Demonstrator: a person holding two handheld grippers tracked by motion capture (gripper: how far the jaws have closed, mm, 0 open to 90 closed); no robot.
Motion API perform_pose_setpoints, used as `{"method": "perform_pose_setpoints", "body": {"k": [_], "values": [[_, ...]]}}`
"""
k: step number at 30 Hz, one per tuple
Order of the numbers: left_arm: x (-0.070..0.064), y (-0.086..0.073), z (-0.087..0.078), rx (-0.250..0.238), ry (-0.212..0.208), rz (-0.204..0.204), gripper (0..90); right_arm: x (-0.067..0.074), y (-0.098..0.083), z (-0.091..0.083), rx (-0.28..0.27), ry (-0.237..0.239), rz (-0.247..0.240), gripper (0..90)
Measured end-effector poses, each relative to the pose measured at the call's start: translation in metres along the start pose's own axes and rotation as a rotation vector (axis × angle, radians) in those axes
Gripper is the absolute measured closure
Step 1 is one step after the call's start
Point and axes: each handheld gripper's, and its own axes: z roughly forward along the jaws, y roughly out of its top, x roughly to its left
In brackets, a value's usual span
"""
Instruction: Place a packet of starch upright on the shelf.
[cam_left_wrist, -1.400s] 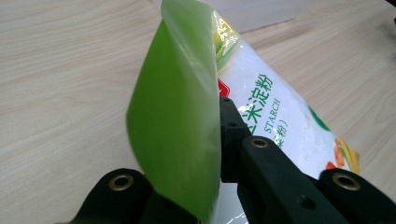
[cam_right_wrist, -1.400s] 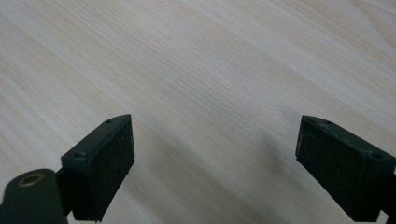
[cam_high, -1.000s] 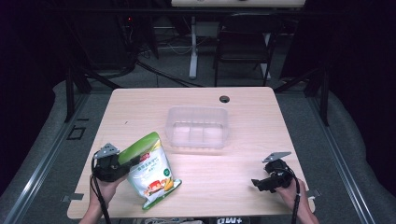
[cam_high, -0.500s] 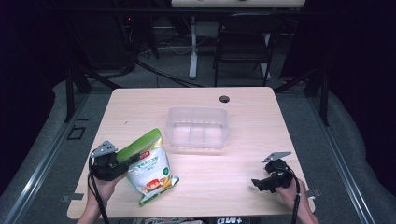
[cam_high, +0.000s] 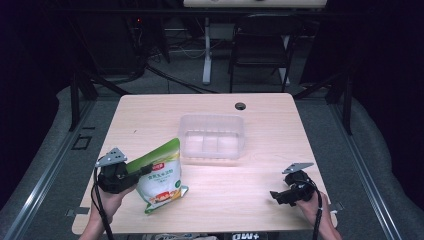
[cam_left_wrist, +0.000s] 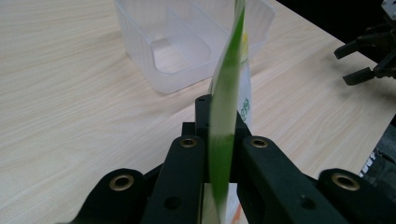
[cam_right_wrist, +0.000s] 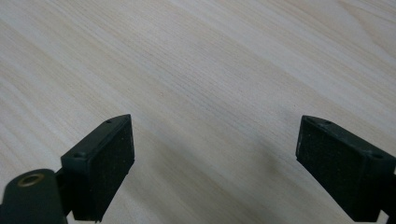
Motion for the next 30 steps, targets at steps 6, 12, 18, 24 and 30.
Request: {"method": "perform_pose_setpoints", "body": {"k": [6, 12, 18, 24, 30], "values": [[-0.006, 0.006, -0.003, 0.001, -0.008, 0.017, 89.7, -0.001, 0.000, 0.000, -0.001, 0.001, 0.002, 10.9], [-0.005, 0.015, -0.007, 0.002, -0.010, 0.023, 89.7, -0.001, 0.000, 0.000, 0.001, -0.002, 0.000, 10.9], [-0.003, 0.024, -0.010, -0.008, -0.015, 0.022, 89.7, -0.001, 0.000, -0.001, 0.000, -0.003, -0.001, 10.9], [-0.004, 0.032, -0.010, -0.012, -0.022, 0.026, 89.8, -0.001, 0.000, -0.001, 0.000, -0.003, 0.000, 10.9], [-0.004, 0.041, -0.009, -0.015, -0.027, 0.025, 89.7, -0.001, 0.000, -0.001, 0.002, -0.001, -0.002, 10.9]]}}
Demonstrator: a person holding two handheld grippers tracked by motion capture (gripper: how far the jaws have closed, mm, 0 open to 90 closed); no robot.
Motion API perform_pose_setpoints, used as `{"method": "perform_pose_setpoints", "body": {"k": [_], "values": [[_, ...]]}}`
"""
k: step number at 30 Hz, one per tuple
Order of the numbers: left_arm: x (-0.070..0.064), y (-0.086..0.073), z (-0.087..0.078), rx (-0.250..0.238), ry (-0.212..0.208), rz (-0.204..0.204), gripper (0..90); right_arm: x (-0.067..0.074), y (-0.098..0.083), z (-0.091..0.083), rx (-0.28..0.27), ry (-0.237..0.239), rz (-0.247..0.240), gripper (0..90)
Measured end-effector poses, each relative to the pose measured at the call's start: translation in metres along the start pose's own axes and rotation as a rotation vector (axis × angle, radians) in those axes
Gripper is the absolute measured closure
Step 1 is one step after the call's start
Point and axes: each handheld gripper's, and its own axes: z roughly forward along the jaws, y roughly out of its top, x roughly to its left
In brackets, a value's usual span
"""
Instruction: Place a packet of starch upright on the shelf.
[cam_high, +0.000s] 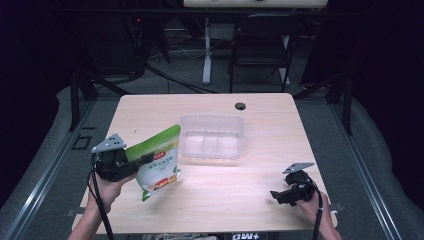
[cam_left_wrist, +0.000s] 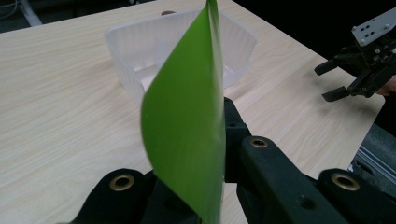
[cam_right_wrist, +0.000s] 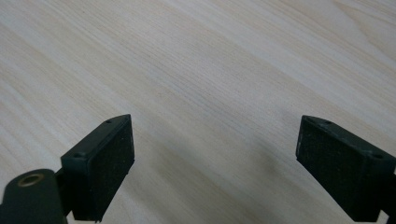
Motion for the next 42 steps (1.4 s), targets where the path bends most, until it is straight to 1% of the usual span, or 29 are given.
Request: {"method": "perform_pose_setpoints", "body": {"k": [3, 5, 8, 10, 11, 13, 16, 18, 23, 29, 30, 35, 38, 42], "values": [[0.000, 0.003, 0.000, 0.000, -0.001, 0.003, 89.8, 0.000, 0.000, 0.000, 0.001, 0.000, 0.000, 10.9], [0.001, 0.009, 0.002, -0.010, -0.012, -0.002, 89.8, 0.000, 0.000, 0.000, -0.002, -0.002, 0.002, 10.9], [0.000, 0.011, 0.003, -0.012, -0.017, 0.002, 89.7, 0.000, 0.000, 0.000, 0.000, -0.001, 0.000, 10.9], [0.000, 0.014, 0.004, -0.007, -0.020, 0.005, 89.8, 0.000, 0.000, 0.000, -0.007, 0.003, 0.008, 10.9], [-0.001, 0.015, 0.005, -0.014, -0.019, 0.001, 89.8, 0.000, 0.000, 0.000, -0.007, 0.003, 0.008, 10.9], [0.000, 0.019, 0.006, -0.009, -0.022, 0.010, 89.8, 0.000, 0.000, 0.000, -0.004, 0.003, 0.004, 10.9], [0.000, 0.023, 0.009, -0.011, -0.027, 0.011, 89.8, 0.000, 0.000, 0.000, -0.004, -0.003, 0.004, 10.9], [0.000, 0.026, 0.010, -0.014, -0.033, 0.006, 89.7, 0.000, 0.000, 0.000, -0.007, 0.003, 0.008, 10.9], [-0.001, 0.034, 0.014, -0.015, -0.045, 0.016, 89.7, 0.000, 0.000, 0.000, -0.005, 0.006, 0.007, 10.9], [-0.003, 0.046, 0.018, -0.027, -0.047, 0.031, 89.7, 0.000, 0.000, 0.000, -0.005, 0.006, 0.007, 10.9], [-0.003, 0.048, 0.019, -0.029, -0.048, 0.030, 89.8, 0.000, 0.000, 0.000, -0.008, -0.001, 0.008, 10.9], [-0.004, 0.058, 0.024, -0.030, -0.051, 0.036, 89.8, -0.001, 0.000, 0.000, -0.008, -0.001, 0.008, 10.9], [-0.004, 0.061, 0.027, -0.035, -0.053, 0.034, 89.8, -0.001, 0.000, -0.001, -0.007, 0.003, 0.006, 10.9], [-0.004, 0.067, 0.030, -0.039, -0.051, 0.039, 89.8, -0.001, 0.000, -0.001, -0.012, -0.002, 0.010, 10.9]]}}
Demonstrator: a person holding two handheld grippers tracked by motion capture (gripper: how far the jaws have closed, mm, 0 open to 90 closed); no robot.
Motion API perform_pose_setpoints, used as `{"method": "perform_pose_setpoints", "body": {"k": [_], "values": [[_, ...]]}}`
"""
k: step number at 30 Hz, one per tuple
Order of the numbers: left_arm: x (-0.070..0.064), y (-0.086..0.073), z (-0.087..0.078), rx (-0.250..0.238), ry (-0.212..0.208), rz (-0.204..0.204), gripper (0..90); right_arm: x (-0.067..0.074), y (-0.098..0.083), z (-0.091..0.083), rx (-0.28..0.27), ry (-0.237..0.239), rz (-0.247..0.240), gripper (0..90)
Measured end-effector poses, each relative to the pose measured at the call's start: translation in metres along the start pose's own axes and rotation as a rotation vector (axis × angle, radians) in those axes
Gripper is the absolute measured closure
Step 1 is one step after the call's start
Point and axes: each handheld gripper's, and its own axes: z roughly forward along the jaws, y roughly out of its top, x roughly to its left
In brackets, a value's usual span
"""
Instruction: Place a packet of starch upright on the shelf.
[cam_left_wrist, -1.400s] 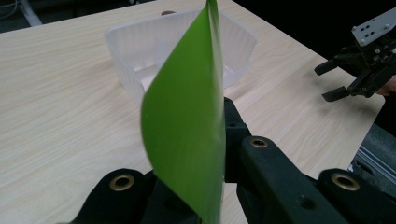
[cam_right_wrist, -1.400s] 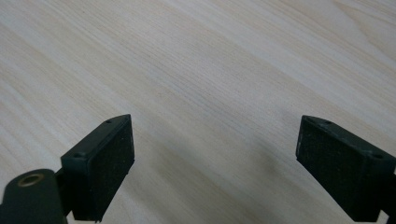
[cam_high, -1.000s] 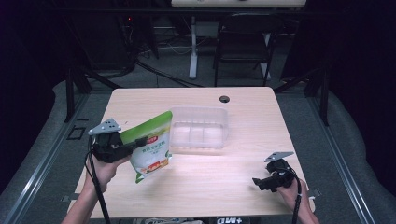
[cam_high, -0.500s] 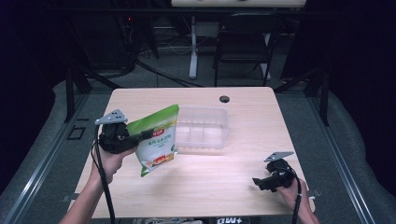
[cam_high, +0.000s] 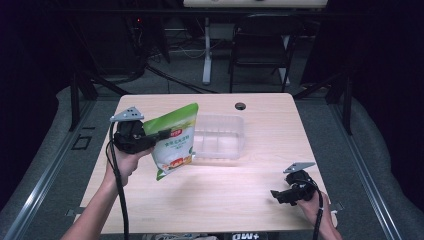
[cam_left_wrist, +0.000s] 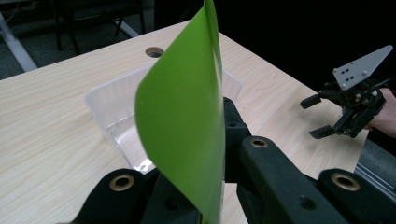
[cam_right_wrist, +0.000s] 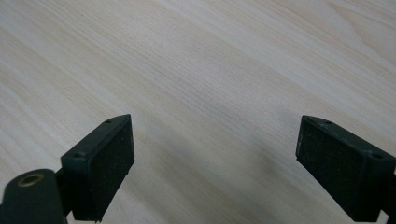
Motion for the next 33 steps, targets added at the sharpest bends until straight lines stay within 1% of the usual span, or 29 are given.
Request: {"method": "perform_pose_setpoints", "body": {"k": [2, 4, 16, 21, 22, 23, 25, 33], "values": [[0.001, 0.002, 0.001, -0.001, -0.004, -0.001, 89.8, 0.000, 0.000, 0.000, -0.003, -0.006, 0.002, 10.9], [0.002, 0.004, 0.003, -0.007, -0.005, -0.005, 89.8, 0.000, 0.000, 0.000, -0.004, 0.001, 0.004, 10.9], [0.004, 0.018, 0.011, -0.030, 0.001, -0.008, 89.7, 0.000, 0.000, 0.000, -0.004, 0.001, 0.004, 10.9], [0.006, 0.024, 0.015, -0.037, 0.013, -0.001, 89.8, 0.000, 0.000, 0.000, -0.001, 0.004, 0.001, 10.9], [0.007, 0.025, 0.016, -0.044, 0.012, -0.010, 89.8, 0.000, 0.000, 0.000, -0.002, 0.000, 0.001, 10.9], [0.008, 0.028, 0.018, -0.048, 0.018, -0.009, 89.8, 0.000, 0.000, 0.000, -0.001, -0.003, 0.000, 10.9], [0.009, 0.029, 0.019, -0.053, 0.018, -0.013, 89.7, 0.000, 0.000, 0.000, -0.003, 0.003, 0.002, 10.9], [0.015, 0.037, 0.026, -0.069, 0.040, -0.025, 89.7, 0.000, 0.000, 0.000, -0.003, 0.004, 0.002, 10.9]]}}
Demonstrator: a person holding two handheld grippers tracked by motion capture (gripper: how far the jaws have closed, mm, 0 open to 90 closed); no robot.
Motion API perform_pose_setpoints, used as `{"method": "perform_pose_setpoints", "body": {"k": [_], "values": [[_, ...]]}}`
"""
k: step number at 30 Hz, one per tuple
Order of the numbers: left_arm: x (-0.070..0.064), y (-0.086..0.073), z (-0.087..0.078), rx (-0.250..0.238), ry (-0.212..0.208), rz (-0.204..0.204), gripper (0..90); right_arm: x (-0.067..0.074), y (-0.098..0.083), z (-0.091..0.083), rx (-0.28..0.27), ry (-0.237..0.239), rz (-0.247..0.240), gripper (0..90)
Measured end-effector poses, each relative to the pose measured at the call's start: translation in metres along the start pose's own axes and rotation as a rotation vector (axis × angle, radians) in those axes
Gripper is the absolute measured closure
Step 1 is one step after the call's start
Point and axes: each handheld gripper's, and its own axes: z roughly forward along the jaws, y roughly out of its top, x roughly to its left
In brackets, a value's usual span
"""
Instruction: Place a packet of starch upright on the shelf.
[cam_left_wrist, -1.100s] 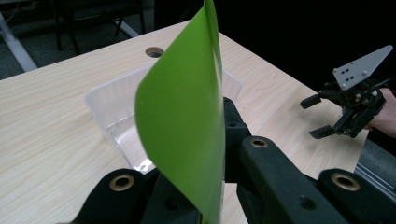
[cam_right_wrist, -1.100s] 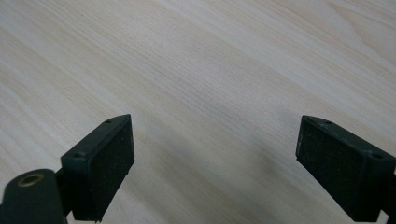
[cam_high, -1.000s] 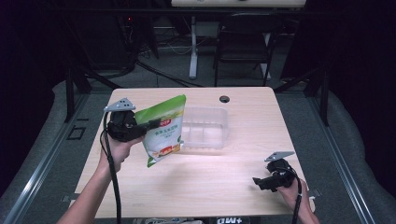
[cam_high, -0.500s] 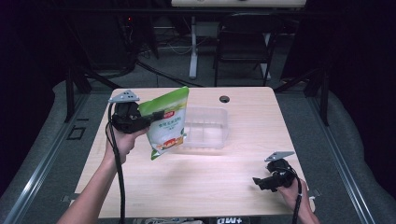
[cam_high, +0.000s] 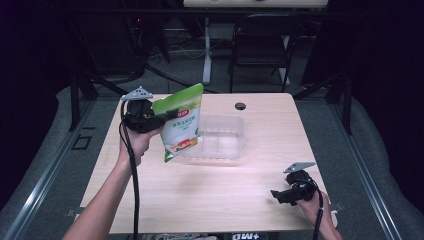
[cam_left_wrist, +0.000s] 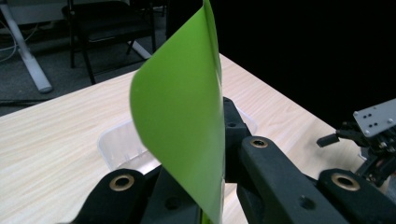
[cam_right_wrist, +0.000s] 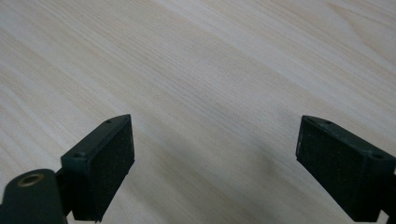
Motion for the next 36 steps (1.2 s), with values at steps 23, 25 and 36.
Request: {"method": "perform_pose_setpoints", "body": {"k": [23, 25, 36], "values": [[0.011, 0.006, 0.029, -0.064, 0.058, -0.065, 89.7, 0.000, 0.001, -0.002, 0.015, -0.011, -0.011, 10.9], [0.012, 0.005, 0.033, -0.063, 0.063, -0.073, 89.7, 0.000, 0.000, 0.000, -0.001, 0.004, 0.002, 10.9], [0.018, 0.000, 0.049, -0.088, 0.093, -0.125, 89.6, 0.000, 0.001, -0.001, 0.008, -0.004, -0.007, 10.9]]}}
